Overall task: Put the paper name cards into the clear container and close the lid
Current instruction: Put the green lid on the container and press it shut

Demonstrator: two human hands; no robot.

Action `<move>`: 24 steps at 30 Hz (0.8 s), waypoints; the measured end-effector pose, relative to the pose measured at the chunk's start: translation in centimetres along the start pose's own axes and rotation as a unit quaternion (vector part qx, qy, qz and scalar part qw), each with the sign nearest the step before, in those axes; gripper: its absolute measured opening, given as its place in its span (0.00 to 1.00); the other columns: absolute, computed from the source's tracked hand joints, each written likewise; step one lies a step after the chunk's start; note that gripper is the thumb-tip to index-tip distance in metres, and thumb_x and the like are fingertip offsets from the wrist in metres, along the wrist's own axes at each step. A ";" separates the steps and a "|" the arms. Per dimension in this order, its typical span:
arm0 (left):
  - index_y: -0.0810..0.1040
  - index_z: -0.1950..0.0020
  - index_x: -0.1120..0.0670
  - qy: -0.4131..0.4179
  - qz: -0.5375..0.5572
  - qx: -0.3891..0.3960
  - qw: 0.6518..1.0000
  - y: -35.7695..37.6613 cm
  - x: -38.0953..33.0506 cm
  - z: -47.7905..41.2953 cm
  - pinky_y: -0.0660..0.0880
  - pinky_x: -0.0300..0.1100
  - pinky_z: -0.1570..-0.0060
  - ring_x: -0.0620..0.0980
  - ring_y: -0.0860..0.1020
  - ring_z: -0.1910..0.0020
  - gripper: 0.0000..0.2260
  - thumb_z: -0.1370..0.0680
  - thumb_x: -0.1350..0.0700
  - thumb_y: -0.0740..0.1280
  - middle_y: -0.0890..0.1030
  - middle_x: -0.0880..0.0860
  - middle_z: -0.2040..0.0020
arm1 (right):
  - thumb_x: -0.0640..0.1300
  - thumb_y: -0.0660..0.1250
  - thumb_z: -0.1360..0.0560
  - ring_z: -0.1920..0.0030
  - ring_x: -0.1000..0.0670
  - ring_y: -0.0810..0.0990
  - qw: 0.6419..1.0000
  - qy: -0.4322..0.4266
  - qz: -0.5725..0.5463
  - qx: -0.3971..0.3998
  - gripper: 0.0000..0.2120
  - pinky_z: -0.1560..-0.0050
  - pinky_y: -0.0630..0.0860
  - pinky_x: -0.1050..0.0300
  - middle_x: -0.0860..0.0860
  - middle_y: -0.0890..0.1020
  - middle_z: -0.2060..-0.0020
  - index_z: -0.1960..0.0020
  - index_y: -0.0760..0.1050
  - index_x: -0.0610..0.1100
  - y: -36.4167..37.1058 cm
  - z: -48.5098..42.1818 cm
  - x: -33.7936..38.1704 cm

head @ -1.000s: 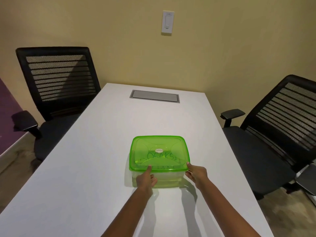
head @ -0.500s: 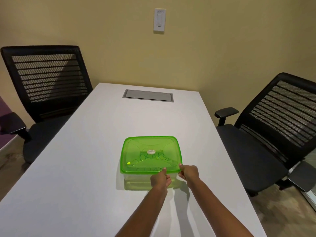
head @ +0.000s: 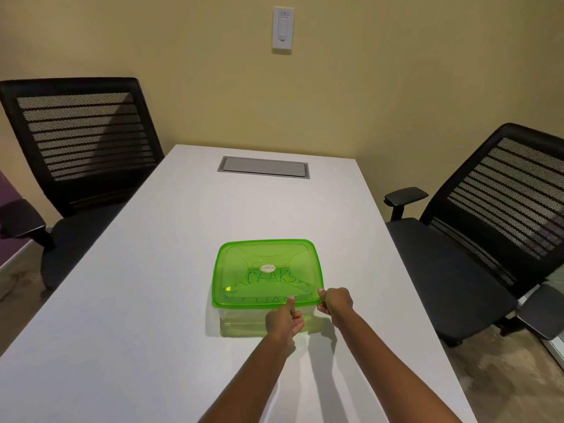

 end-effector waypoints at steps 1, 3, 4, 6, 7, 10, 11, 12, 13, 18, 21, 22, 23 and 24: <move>0.72 0.64 0.61 -0.003 -0.008 0.004 1.000 0.0 -0.1 0.2 0.74 0.44 0.61 0.53 0.72 0.66 0.12 0.21 0.59 0.63 0.71 0.57 0.67 | 0.34 0.66 0.25 0.76 0.49 0.71 1.000 0.004 -0.003 0.012 0.13 0.86 0.70 0.68 0.44 0.71 0.73 0.67 0.69 0.36 -0.1 0.0 0.1; 0.71 0.62 0.62 -0.024 -0.057 0.027 0.998 -0.1 -0.5 0.2 0.76 0.51 0.51 0.56 0.75 0.59 0.14 0.20 0.55 0.61 0.73 0.58 0.64 | 0.34 0.66 0.25 0.76 0.49 0.70 0.999 0.012 -0.003 0.042 0.15 0.81 0.74 0.65 0.45 0.70 0.74 0.69 0.68 0.37 -0.4 0.0 0.2; 0.71 0.62 0.62 -0.043 -0.100 0.052 0.993 -0.2 -0.7 0.2 0.75 0.52 0.47 0.55 0.77 0.58 0.16 0.19 0.53 0.60 0.75 0.58 0.63 | 0.34 0.66 0.25 0.76 0.49 0.70 0.998 0.013 0.000 0.056 0.16 0.79 0.74 0.62 0.45 0.69 0.75 0.70 0.67 0.37 -0.5 -0.1 0.3; 0.71 0.65 0.59 -0.083 -0.207 0.121 0.967 -0.3 -1.3 0.3 0.78 0.46 0.53 0.51 0.79 0.69 0.21 0.18 0.48 0.55 0.79 0.56 0.70 | 0.33 0.66 0.26 0.75 0.49 0.68 0.997 0.011 0.013 0.079 0.15 0.74 0.70 0.58 0.45 0.67 0.74 0.70 0.67 0.37 -0.8 -0.2 0.7; 0.71 0.67 0.58 -0.086 -0.265 0.147 0.949 -0.3 -1.7 0.3 0.79 0.41 0.63 0.47 0.78 0.77 0.22 0.18 0.48 0.54 0.79 0.53 0.76 | 0.33 0.67 0.26 0.74 0.49 0.68 0.996 0.009 0.026 0.089 0.13 0.72 0.69 0.57 0.44 0.68 0.73 0.67 0.68 0.36 -0.8 -0.3 0.9; 0.73 0.68 0.58 -0.006 -0.382 0.147 0.912 0.5 -3.8 -0.1 0.75 0.33 0.79 0.41 0.75 0.85 0.20 0.18 0.52 0.57 0.77 0.48 0.84 | 0.36 0.67 0.26 0.71 0.49 0.70 0.992 -0.007 0.076 0.102 0.06 0.71 0.69 0.58 0.41 0.73 0.65 0.58 0.70 0.35 -0.7 -0.7 1.8; 0.74 0.68 0.58 0.032 -0.387 0.138 0.911 1.0 -4.7 -0.3 0.74 0.32 0.80 0.40 0.75 0.86 0.19 0.18 0.54 0.58 0.77 0.48 0.84 | 0.37 0.68 0.26 0.70 0.48 0.72 0.991 -0.018 0.084 0.098 0.07 0.71 0.69 0.59 0.40 0.74 0.62 0.59 0.71 0.36 -0.6 -1.0 2.2; 0.75 0.68 0.58 0.067 -0.384 0.134 0.911 1.5 -5.6 -0.6 0.73 0.32 0.81 0.40 0.74 0.86 0.19 0.19 0.55 0.59 0.77 0.48 0.84 | 0.38 0.68 0.26 0.67 0.47 0.73 0.992 -0.029 0.088 0.091 0.08 0.70 0.70 0.58 0.39 0.75 0.59 0.61 0.71 0.37 -0.4 -1.3 2.5; 0.75 0.68 0.59 0.107 -0.388 0.129 0.906 2.0 -6.5 -0.7 0.73 0.32 0.80 0.40 0.73 0.86 0.18 0.19 0.56 0.60 0.78 0.48 0.83 | 0.39 0.68 0.26 0.63 0.45 0.75 0.992 -0.037 0.091 0.083 0.09 0.68 0.72 0.57 0.39 0.75 0.58 0.62 0.71 0.38 -0.3 -1.7 2.9; 0.80 0.44 0.62 0.334 -0.606 0.031 0.721 4.0 -10.5 -2.6 0.73 0.43 0.48 0.53 0.79 0.47 0.13 0.22 0.55 0.64 0.81 0.59 0.42 | 0.42 0.68 0.26 0.60 0.44 0.74 0.992 -0.051 0.094 0.071 0.14 0.53 0.74 0.51 0.43 0.74 0.66 0.68 0.70 0.40 1.0 -3.5 4.5; 0.71 0.32 0.59 0.341 -0.691 0.042 0.636 5.1 -11.5 -4.8 0.66 0.47 0.32 0.54 0.68 0.30 0.19 0.21 0.54 0.62 0.71 0.58 0.31 | 0.45 0.66 0.25 0.55 0.44 0.74 0.990 -0.066 0.105 0.072 0.12 0.49 0.74 0.47 0.41 0.76 0.59 0.63 0.76 0.38 2.0 -4.5 5.7; 0.69 0.30 0.59 0.341 -0.718 0.045 0.605 5.6 -11.8 -5.6 0.64 0.47 0.30 0.53 0.65 0.29 0.20 0.21 0.53 0.61 0.69 0.58 0.30 | 0.46 0.65 0.24 0.57 0.45 0.73 0.989 -0.072 0.108 0.073 0.15 0.52 0.72 0.50 0.42 0.76 0.61 0.66 0.74 0.40 2.3 -4.9 6.0; 0.68 0.29 0.59 0.339 -0.739 0.048 0.581 6.1 -12.0 -6.4 0.62 0.48 0.29 0.52 0.64 0.27 0.21 0.20 0.53 0.60 0.68 0.58 0.29 | 0.47 0.64 0.24 0.60 0.46 0.72 0.989 -0.076 0.107 0.072 0.18 0.56 0.69 0.53 0.43 0.75 0.65 0.70 0.71 0.42 2.6 -5.2 6.4; 0.66 0.28 0.59 0.331 -0.750 0.052 0.570 6.5 -12.1 -7.1 0.59 0.50 0.27 0.52 0.63 0.27 0.21 0.20 0.53 0.59 0.67 0.58 0.28 | 0.47 0.64 0.24 0.64 0.47 0.71 0.989 -0.076 0.103 0.071 0.20 0.60 0.67 0.56 0.45 0.72 0.69 0.73 0.68 0.44 2.8 -5.6 6.7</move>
Point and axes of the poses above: each hand's wrist, its own z-axis away from the middle knuckle, its own y-axis out of the palm, x = y × z, the point moved 3 cm from there along -z, towards the middle knuckle
